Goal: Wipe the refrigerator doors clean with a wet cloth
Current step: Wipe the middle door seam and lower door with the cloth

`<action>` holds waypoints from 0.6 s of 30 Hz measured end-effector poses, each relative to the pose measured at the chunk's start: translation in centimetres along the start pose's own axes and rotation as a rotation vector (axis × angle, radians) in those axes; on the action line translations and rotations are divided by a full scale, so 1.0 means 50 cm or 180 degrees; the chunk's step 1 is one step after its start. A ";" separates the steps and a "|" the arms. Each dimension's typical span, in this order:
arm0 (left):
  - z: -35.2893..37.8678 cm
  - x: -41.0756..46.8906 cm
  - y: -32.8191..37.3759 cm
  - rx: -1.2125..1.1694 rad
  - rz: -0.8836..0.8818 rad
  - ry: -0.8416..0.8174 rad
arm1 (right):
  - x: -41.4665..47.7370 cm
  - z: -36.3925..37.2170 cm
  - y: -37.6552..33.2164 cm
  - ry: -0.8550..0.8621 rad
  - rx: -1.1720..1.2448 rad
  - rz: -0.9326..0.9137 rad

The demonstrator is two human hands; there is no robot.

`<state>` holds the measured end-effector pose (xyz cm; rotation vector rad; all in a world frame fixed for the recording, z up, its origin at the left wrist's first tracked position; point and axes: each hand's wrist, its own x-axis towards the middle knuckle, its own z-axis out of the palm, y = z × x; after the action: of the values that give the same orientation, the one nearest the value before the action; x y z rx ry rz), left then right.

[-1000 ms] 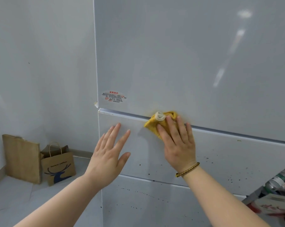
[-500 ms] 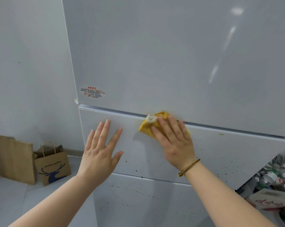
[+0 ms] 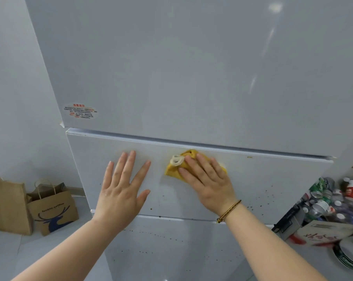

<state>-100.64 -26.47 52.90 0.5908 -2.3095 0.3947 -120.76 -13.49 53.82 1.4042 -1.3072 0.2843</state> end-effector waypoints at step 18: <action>0.006 0.008 0.053 -0.0059 0.0020 -0.0400 | -0.052 -0.041 0.030 0.0317 0.0525 0.2698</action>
<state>-102.43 -24.46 52.68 0.6149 -2.4328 0.3478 -121.87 -10.08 53.30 0.8752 -1.7673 1.0299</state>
